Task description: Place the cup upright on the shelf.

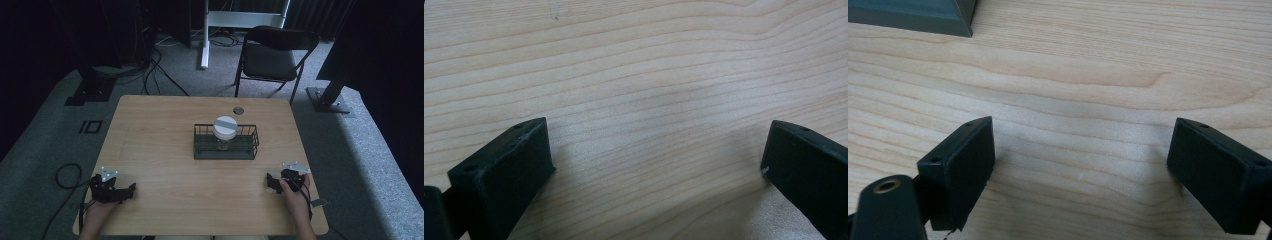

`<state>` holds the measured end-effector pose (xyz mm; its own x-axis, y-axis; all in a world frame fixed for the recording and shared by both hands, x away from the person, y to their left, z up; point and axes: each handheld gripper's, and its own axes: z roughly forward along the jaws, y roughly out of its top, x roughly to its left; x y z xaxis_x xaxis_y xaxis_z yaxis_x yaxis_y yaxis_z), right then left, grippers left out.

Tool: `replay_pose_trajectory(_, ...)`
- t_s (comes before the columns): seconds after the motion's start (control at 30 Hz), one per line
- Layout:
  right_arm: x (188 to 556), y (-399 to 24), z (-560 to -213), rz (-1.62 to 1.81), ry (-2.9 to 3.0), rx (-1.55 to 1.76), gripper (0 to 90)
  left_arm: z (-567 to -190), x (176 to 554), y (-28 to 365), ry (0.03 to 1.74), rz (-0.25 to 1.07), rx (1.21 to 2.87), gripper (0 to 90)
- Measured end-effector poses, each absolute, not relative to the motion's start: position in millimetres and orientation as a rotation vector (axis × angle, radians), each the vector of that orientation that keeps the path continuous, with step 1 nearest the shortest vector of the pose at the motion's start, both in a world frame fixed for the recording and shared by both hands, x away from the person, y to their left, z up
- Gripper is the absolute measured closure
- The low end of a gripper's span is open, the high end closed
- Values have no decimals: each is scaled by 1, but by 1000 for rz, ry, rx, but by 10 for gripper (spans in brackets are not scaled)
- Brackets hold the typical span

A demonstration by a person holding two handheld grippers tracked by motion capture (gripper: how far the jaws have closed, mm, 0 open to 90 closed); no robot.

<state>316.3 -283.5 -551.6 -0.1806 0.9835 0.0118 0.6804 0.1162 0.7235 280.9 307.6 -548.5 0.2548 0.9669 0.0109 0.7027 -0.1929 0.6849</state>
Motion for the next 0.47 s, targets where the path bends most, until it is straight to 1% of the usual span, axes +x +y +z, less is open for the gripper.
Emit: replay_pose_trajectory(0.47,316,-283,-552,828,1914,1616,112,-549,281,308,1511,611,1969,2)
